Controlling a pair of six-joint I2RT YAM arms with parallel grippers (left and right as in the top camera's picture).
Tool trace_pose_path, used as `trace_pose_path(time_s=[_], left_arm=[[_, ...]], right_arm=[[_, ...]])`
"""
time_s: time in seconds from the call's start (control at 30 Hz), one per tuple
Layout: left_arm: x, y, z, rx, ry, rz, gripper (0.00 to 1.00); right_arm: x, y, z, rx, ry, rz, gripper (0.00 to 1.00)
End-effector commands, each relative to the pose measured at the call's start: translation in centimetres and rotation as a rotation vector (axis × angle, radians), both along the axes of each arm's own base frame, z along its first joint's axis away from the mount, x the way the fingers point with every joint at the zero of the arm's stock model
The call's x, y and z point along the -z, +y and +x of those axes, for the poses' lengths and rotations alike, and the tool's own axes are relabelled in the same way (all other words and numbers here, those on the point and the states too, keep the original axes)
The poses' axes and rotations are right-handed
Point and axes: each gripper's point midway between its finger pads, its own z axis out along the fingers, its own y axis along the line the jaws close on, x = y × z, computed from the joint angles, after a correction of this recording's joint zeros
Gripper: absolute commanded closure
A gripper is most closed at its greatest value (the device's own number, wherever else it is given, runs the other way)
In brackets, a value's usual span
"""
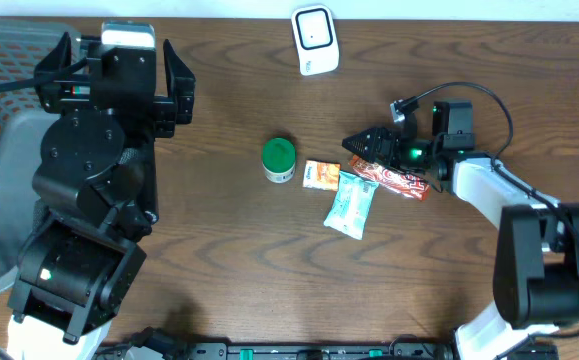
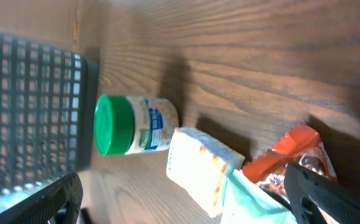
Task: Scan the item barcode
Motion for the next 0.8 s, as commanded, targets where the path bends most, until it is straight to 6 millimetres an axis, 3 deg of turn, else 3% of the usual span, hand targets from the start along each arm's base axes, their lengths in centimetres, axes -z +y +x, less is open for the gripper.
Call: trace_pose_path(time_s=[0.0, 0.1, 0.27, 0.4, 0.53, 0.77], left_arm=[[-0.9, 0.4, -0.4, -0.009, -0.02, 0.003, 0.0], [-0.9, 0.4, -0.4, -0.01, -0.02, 0.003, 0.0], [-0.9, 0.4, -0.4, -0.01, -0.02, 0.003, 0.0], [-0.9, 0.4, -0.4, -0.009, -0.02, 0.003, 0.0], [-0.9, 0.4, -0.4, -0.009, -0.02, 0.003, 0.0], [-0.9, 0.4, -0.4, -0.01, -0.02, 0.003, 0.0]], right_arm=[[-3.8, -0.6, 0.2, -0.074, -0.258, -0.141, 0.01], [-5.3, -2.2, 0.2, -0.072, -0.348, -0.309, 0.01], [-9.6, -3.8, 0.3, -0.116, -0.466, -0.52, 0.01], [-11.3, -6.0, 1.0, -0.147, -0.514, -0.773, 0.01], [-10.8, -6.3, 0.8, -0.244, -0.567, -0.914, 0.01], [-7.7, -7.2, -1.3, -0.33, -0.436, -1.257, 0.01]])
